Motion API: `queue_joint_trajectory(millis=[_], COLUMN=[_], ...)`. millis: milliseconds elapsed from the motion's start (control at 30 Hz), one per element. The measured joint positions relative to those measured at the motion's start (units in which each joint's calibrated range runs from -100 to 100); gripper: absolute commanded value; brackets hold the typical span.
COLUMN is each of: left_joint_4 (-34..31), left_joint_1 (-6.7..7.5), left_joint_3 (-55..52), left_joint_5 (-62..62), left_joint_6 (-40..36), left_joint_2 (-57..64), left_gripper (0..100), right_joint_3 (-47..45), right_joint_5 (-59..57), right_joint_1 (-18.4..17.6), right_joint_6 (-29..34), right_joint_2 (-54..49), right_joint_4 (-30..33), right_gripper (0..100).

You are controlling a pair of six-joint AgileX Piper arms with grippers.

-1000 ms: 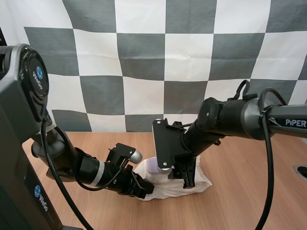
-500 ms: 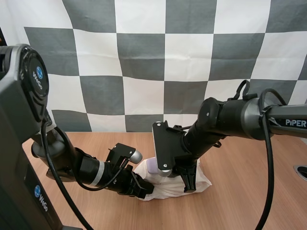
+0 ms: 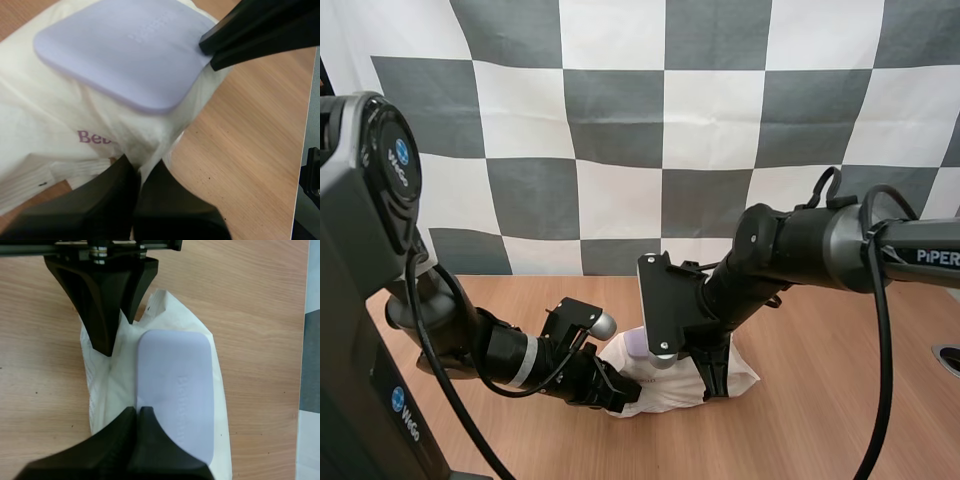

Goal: Open the wet wipes lid

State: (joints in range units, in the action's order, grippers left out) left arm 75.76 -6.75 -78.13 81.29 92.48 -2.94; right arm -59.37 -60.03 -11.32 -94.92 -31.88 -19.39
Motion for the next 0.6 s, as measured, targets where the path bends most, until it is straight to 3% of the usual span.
queue_joint_trajectory(millis=[600], left_joint_4=[-0.9], left_joint_1=[0.0], left_joint_3=[0.1], left_joint_5=[0.0], left_joint_6=[0.0], left_joint_2=[0.0], left_gripper=[0], right_joint_3=[3.0], right_joint_5=[4.2], right_joint_1=[0.0], right_joint_6=[1.1], right_joint_2=[-0.2], right_joint_4=[1.7], right_gripper=[0])
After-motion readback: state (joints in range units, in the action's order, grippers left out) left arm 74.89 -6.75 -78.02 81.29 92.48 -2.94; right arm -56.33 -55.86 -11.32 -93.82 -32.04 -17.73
